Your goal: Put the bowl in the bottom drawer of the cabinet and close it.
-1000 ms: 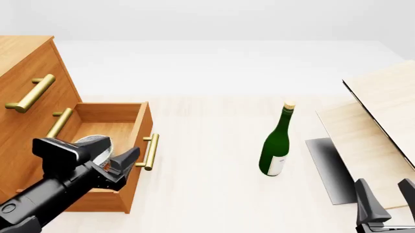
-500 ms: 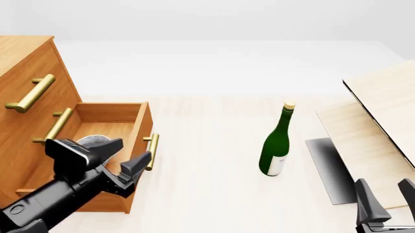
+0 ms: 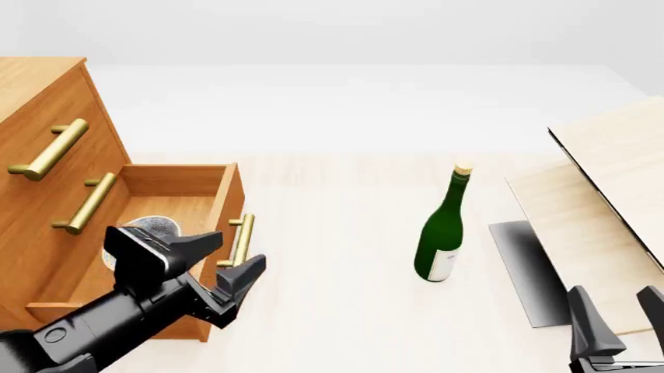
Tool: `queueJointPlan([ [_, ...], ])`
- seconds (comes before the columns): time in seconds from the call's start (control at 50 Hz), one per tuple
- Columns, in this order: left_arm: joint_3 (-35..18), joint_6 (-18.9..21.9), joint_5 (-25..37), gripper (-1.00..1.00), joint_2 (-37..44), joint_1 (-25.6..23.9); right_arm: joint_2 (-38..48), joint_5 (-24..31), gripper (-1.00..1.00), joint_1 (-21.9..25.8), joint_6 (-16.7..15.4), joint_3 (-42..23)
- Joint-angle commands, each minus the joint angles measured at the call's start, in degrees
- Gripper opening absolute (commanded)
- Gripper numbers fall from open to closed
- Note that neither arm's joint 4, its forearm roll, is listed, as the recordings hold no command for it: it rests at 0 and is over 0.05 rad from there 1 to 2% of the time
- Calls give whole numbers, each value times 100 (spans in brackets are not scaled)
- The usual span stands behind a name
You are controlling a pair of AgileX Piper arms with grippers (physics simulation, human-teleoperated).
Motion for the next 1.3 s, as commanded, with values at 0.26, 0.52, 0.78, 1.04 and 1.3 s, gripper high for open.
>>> queueJointPlan([
  [0.26,25,-270,-183,100,421,-531,0,0,100,0,-1,0],
  [0.52,33,-536,-290,100,790,-709,0,0,100,-1,0,0],
  [0.78,98,-788,-400,100,1070,-720,2,0,100,1,0,0],
  [1.04,250,-1056,-477,100,1213,-643,0,0,100,0,1,0],
  [1.3,351,-1374,-683,100,1587,-602,0,0,100,-1,-2,0],
])
